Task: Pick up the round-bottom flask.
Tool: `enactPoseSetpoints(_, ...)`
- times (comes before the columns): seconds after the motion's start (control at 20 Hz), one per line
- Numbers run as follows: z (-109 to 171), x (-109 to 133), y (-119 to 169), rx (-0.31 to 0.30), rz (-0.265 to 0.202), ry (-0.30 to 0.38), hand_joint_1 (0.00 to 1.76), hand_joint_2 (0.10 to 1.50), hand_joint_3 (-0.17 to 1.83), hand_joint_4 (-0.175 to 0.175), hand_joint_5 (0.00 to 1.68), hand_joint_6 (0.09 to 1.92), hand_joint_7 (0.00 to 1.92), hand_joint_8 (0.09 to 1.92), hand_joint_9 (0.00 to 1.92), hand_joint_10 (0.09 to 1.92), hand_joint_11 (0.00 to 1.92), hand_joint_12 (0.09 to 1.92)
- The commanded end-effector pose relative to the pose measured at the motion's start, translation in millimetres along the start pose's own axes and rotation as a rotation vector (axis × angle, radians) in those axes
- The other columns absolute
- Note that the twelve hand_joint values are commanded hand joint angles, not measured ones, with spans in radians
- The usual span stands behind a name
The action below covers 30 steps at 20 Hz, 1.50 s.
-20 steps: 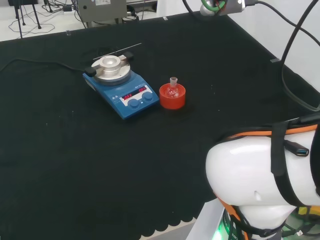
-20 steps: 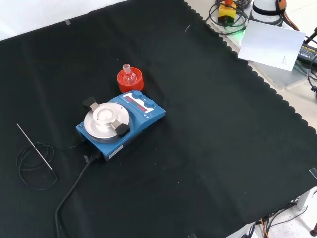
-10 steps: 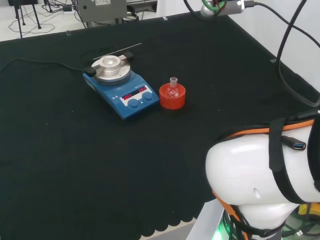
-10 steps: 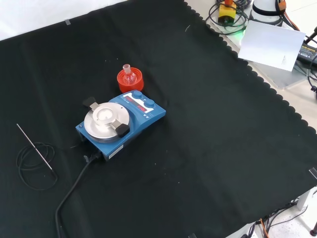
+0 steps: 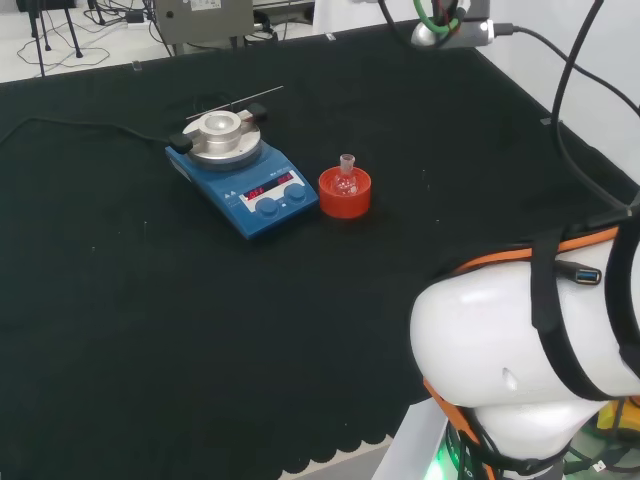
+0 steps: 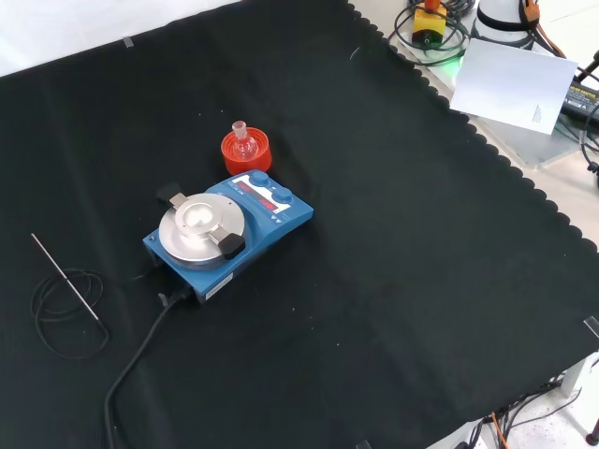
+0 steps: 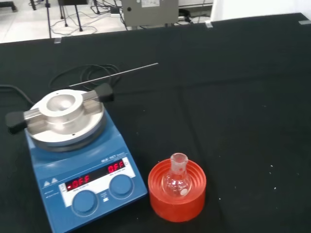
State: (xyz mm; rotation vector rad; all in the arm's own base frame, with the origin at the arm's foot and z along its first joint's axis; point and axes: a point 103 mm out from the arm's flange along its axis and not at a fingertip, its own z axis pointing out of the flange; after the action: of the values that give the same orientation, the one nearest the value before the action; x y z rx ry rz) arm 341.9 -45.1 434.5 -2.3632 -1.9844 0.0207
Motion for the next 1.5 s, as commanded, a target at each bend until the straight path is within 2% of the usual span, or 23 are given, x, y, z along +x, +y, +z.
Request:
enactPoseSetpoints(0.05, 40.8, -35.7, 26.9, 0.005, 0.056, 0.065, 0.30, 1.26, 0.14, -0.026, 0.30, 0.09, 0.11, 0.47, 0.13, 0.64, 0.00, 0.75)
enactPoseSetpoints(0.4, 75.7, -71.0, 65.3, 0.025, 0.093, 0.144, 0.46, 1.19, 0.12, -0.043, 0.38, 0.09, 0.15, 0.51, 0.19, 0.67, 0.00, 0.87)
enactPoseSetpoints(0.6, 101.4, -78.9, 82.3, 0.031, 0.094, 0.163, 0.49, 1.16, 0.12, -0.046, 0.39, 0.09, 0.16, 0.52, 0.21, 0.67, 0.00, 0.90)
enactPoseSetpoints(1.1, 165.3, -67.8, 110.1, 0.081, 0.057, 0.193, 0.57, 1.10, 0.12, -0.054, 0.44, 0.09, 0.19, 0.56, 0.25, 0.69, 0.00, 0.95)
enactPoseSetpoints(1.5, 199.7, -59.1, 127.0, 0.112, 0.045, 0.212, 0.63, 1.05, 0.13, -0.057, 0.46, 0.09, 0.20, 0.57, 0.27, 0.68, 0.00, 1.00)
